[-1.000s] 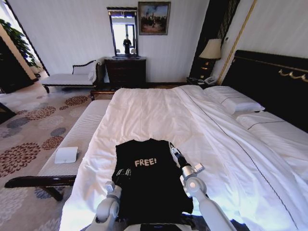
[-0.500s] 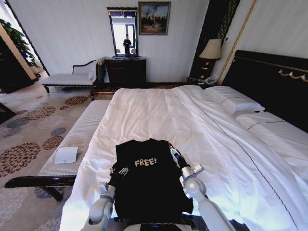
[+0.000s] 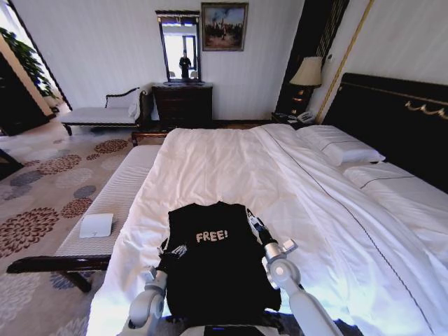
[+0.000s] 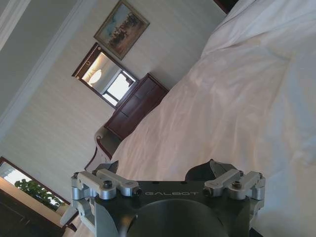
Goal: Fold the clothes on the bed.
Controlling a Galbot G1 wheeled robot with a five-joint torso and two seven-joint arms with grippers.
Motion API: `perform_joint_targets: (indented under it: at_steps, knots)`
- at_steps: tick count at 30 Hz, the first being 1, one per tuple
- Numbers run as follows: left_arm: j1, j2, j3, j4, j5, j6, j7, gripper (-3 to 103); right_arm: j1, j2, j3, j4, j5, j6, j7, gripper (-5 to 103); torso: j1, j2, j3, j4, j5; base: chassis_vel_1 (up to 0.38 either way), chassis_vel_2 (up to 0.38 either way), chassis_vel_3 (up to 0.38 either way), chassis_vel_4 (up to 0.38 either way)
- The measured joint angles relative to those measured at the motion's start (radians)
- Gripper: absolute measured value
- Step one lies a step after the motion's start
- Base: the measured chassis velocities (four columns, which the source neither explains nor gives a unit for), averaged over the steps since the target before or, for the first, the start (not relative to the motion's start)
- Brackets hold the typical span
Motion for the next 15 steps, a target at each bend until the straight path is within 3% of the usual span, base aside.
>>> perform_joint_targets:
  at_steps: [4,15]
  knots:
    - [-0.007,-0.004,0.004,-0.001,-0.026,0.051,-0.016,100,0.000,-0.001,0.000,-0.008,-0.002,0.000,0.000,100,0.000,0.000,0.000,0.0000,0.0000,0.000,0.000,0.000,0.000]
    - [-0.071,-0.011,0.028,0.029,-0.090,0.113,-0.059,100,0.007,0.007,-0.008,-0.023,-0.009,0.000,0.000,100,0.000,0.000,0.000,0.0000,0.0000,0.000,0.000,0.000,0.000]
